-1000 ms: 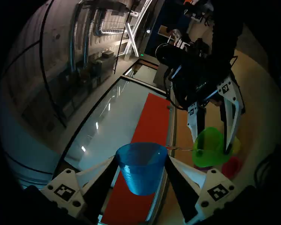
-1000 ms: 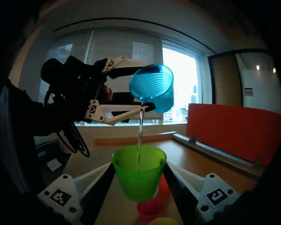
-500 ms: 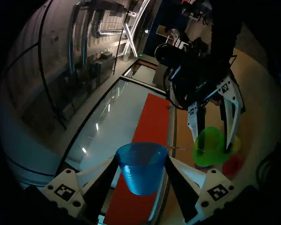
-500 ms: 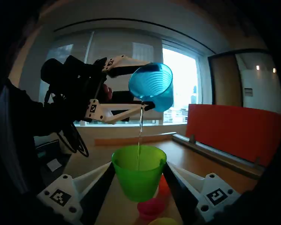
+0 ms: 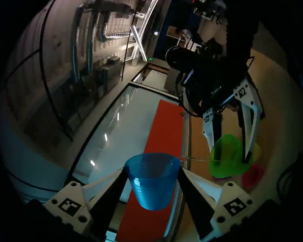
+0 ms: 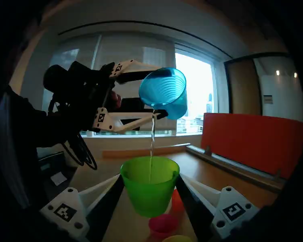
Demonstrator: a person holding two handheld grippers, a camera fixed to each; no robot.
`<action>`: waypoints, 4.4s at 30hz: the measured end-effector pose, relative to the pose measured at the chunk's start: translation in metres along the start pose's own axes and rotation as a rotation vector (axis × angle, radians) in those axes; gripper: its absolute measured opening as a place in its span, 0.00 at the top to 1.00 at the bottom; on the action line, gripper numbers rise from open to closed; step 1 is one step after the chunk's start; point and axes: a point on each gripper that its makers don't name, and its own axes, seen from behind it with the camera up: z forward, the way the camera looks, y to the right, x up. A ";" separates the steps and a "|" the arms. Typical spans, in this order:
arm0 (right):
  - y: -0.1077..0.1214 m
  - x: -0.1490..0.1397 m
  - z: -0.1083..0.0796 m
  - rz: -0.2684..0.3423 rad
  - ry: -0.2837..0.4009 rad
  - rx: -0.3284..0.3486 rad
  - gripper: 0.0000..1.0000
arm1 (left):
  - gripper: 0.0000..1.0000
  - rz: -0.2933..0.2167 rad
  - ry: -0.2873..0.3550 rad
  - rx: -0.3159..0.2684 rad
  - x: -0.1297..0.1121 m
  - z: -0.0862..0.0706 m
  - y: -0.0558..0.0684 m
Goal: Pour water
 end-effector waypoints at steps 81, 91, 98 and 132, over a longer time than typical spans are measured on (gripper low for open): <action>-0.002 0.004 0.003 -0.008 0.021 0.008 0.11 | 0.14 0.170 -0.011 0.012 0.009 -0.003 -0.018; -0.003 0.004 0.004 -0.010 0.021 0.010 0.11 | 0.14 0.192 -0.011 0.017 0.010 -0.002 -0.019; -0.003 0.004 0.003 -0.010 0.020 0.010 0.11 | 0.14 0.204 -0.010 0.014 0.011 -0.001 -0.014; -0.001 0.004 0.002 -0.013 0.027 0.002 0.11 | 0.14 0.324 -0.003 0.030 0.023 -0.001 -0.020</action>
